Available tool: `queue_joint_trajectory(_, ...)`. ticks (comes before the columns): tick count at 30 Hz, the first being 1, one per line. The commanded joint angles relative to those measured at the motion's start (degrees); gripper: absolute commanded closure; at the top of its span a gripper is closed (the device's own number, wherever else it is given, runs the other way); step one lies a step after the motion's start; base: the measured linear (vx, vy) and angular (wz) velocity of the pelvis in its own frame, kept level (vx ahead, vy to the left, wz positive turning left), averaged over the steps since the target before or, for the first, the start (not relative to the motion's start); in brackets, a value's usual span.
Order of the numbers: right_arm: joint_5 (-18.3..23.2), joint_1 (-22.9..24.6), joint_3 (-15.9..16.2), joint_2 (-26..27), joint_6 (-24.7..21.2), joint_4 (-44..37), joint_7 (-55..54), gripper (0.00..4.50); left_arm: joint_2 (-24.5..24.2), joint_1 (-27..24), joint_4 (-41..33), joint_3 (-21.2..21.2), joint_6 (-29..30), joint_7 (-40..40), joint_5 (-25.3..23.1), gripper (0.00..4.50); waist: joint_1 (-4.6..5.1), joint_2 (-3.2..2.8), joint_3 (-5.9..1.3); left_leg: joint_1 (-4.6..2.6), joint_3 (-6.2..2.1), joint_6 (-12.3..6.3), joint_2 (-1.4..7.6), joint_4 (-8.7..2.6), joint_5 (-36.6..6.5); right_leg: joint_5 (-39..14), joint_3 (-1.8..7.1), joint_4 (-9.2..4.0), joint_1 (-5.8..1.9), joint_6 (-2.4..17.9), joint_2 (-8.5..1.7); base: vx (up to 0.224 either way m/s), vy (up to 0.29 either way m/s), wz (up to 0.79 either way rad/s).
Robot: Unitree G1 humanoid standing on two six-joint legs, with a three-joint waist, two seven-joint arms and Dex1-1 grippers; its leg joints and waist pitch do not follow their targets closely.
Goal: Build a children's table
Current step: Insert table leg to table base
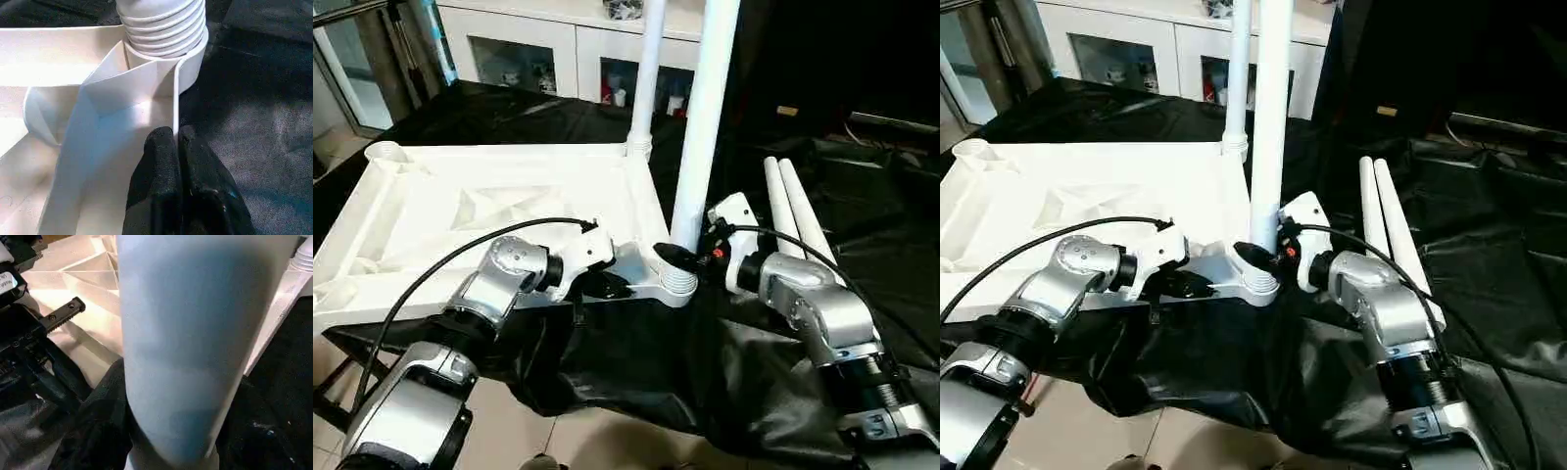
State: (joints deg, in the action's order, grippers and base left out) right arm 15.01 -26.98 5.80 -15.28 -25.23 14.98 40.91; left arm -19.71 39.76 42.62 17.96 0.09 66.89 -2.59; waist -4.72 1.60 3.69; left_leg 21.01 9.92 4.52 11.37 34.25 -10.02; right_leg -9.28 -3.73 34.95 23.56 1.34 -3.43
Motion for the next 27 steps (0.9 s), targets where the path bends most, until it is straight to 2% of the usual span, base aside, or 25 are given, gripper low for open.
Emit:
queue_joint_trajectory(1, 1.02, 0.72, -1.94, 0.99, 1.46, 1.92, -0.85, 2.62, 0.22, -0.63, -1.43, -0.47, 0.59, 0.05, 0.64, 4.50, -0.04, -0.38, -4.31, -0.62, -0.45, 0.13, 1.60, -4.04, -12.54, -17.79, 2.75, -4.68, -3.24, 9.16, -4.68, 0.000, 0.000, 0.00)
queue_joint_trajectory(2, 1.40, 0.97, -2.28, 1.21, 1.57, 1.99, -0.82, 2.62, 0.20, -0.63, -1.49, -0.48, 0.62, 0.06, 0.65, 4.50, 0.03, -0.41, -4.24, -0.66, -0.46, 0.11, 1.63, -4.07, -12.79, -17.85, 2.74, -4.70, -3.16, 9.31, -4.66, 0.000, 0.000, 0.00)
queue_joint_trajectory(3, 1.83, 1.25, -2.66, 1.45, 1.69, 2.07, -0.78, 2.62, 0.17, -0.64, -1.57, -0.50, 0.66, 0.08, 0.66, 4.50, -0.06, -0.98, -4.23, -0.69, -0.57, 0.24, 1.58, -4.10, -13.01, -17.85, 2.69, -4.65, -3.19, 9.38, -4.61, 0.000, 0.000, 0.00)
queue_joint_trajectory(4, 2.33, 1.59, -3.09, 1.73, 1.85, 2.15, -0.73, 2.62, 0.13, -0.64, -1.66, -0.52, 0.69, 0.11, 0.68, 4.50, 0.10, -0.61, -4.25, -0.68, -0.50, 0.16, 1.57, -4.09, -13.35, -17.71, 2.69, -4.75, -3.22, 9.44, -4.53, 0.000, 0.000, 0.00)
queue_joint_trajectory(5, 3.25, 2.53, -3.99, 2.33, 2.37, 2.40, -0.82, 2.62, 0.06, -0.55, -1.75, -0.61, 0.76, 0.14, 0.74, 4.50, 0.02, -0.66, -4.27, -0.70, -0.49, 0.10, 1.61, -4.10, -13.20, -17.46, 2.72, -4.69, -3.23, 9.55, -4.58, 0.000, 0.000, 0.00)
queue_joint_trajectory(6, 3.93, 3.37, -4.64, 2.75, 2.99, 2.69, -0.74, 2.62, 0.03, -0.36, -1.64, -0.68, 0.72, 0.08, 0.72, 4.50, -0.07, -1.04, -4.30, -0.79, -0.50, 0.10, 1.72, -4.12, -13.50, -17.11, 2.77, -4.81, -3.12, 9.67, -4.66, 0.000, 0.000, 0.00)
queue_joint_trajectory(8, 4.59, 4.18, -5.45, 3.28, 3.76, 3.20, -0.77, 2.62, 0.00, -0.07, -1.36, -0.75, 0.68, 0.05, 0.70, 4.50, -0.10, -0.85, -4.35, -0.64, -0.57, 0.05, 1.65, -4.13, -13.39, -16.50, 2.69, -4.65, -3.33, 9.83, -4.62, 0.000, 0.000, 0.00)
queue_joint_trajectory(9, 5.01, 4.75, -6.08, 3.78, 4.57, 3.71, -0.76, 2.62, -0.05, 0.11, -1.17, -0.83, 0.63, 0.03, 0.67, 4.50, -0.20, -1.56, -4.35, -0.65, -0.69, 0.15, 1.64, -4.17, -13.40, -16.00, 2.67, -4.53, -3.31, 10.19, -4.64, 0.000, 0.000, 0.00)
queue_joint_trajectory(10, 5.19, 4.99, -6.45, 4.07, 4.97, 4.04, -0.79, 2.62, -0.06, 0.18, -1.11, -0.88, 0.62, 0.02, 0.65, 4.50, -0.08, -1.21, -4.35, -0.71, -0.58, 0.09, 1.66, -4.16, -13.86, -15.73, 2.63, -4.69, -3.25, 10.38, -4.56, 0.000, 0.000, 0.00)
queue_joint_trajectory(11, 5.50, 5.63, -7.19, 4.62, 6.09, 4.79, -0.77, 2.62, -0.07, 0.31, -0.99, -0.98, 0.61, -0.03, 0.62, 4.50, -0.06, -1.39, -4.36, -0.70, -0.62, 0.14, 1.67, -4.22, -14.12, -15.53, 2.63, -4.65, -3.31, 10.67, -4.57, 0.000, 0.000, 0.00)
queue_joint_trajectory(13, 5.62, 6.17, -7.64, 4.94, 6.97, 5.40, -0.79, 2.62, -0.05, 0.42, -0.88, -1.04, 0.61, -0.13, 0.60, 4.50, -0.07, -1.32, -4.33, -0.73, -0.58, 0.13, 1.61, -4.19, -14.42, -15.87, 2.62, -4.68, -3.31, 10.85, -4.57, 0.000, 0.000, 0.00)
queue_joint_trajectory(14, 5.68, 6.51, -7.87, 5.11, 7.44, 5.70, -0.77, 2.62, -0.04, 0.48, -0.82, -1.08, 0.60, -0.22, 0.59, 4.50, -0.13, -1.54, -4.32, -0.76, -0.61, 0.17, 1.64, -4.19, -14.58, -16.05, 2.63, -4.68, -3.25, 10.89, -4.62, 0.000, 0.000, 0.00)
queue_joint_trajectory(17, 6.22, 8.51, -8.83, 5.90, 9.19, 6.29, -0.53, 2.62, 0.08, 0.56, -0.74, -1.23, 0.59, -0.62, 0.56, 4.50, -0.15, -1.55, -4.27, -0.83, -0.62, 0.10, 1.70, -4.27, -15.17, -16.81, 2.63, -4.87, -3.20, 10.72, -4.59, 0.000, 0.000, 0.00)
queue_joint_trajectory(22, 3.25, 10.53, -6.97, 5.03, 12.42, 5.65, -1.47, 2.62, 0.24, 0.52, -0.61, -1.36, 0.42, -1.12, 0.49, 4.50, -0.23, -1.39, -4.24, -0.82, -0.65, 0.07, 1.70, -4.36, -15.16, -16.82, 2.61, -4.77, -3.24, 10.68, -4.58, 0.000, 0.000, 0.00)
queue_joint_trajectory(24, -0.72, 10.83, -5.08, 4.01, 15.23, 5.40, -3.80, 2.62, 0.34, 0.46, -0.49, -1.48, 0.19, -1.55, 0.47, 4.50, -0.25, -1.33, -4.18, -0.82, -0.64, 0.11, 1.70, -4.38, -15.18, -17.49, 2.62, -4.87, -3.16, 10.36, -4.58, 0.000, 0.000, 0.00)
queue_joint_trajectory(25, -1.16, 10.94, -5.02, 4.04, 15.62, 5.26, -4.21, 2.62, 0.39, 0.40, -0.53, -1.48, 0.18, -1.66, 0.46, 4.50, -0.10, -1.14, -4.10, -0.76, -0.60, 0.18, 1.62, -4.42, -15.44, -18.48, 2.61, -4.95, -3.17, 9.97, -4.54, 0.000, 0.000, 0.00)
queue_joint_trajectory(27, -1.31, 11.07, -5.10, 4.32, 15.83, 4.71, -4.84, 2.62, 0.50, 0.35, -0.51, -1.48, 0.12, -1.88, 0.44, 4.50, -0.12, -1.19, -3.99, -0.94, -0.66, 0.04, 1.64, -4.42, -16.43, -21.14, 2.65, -5.24, -3.00, 9.37, -4.64, 0.000, 0.000, 0.00)
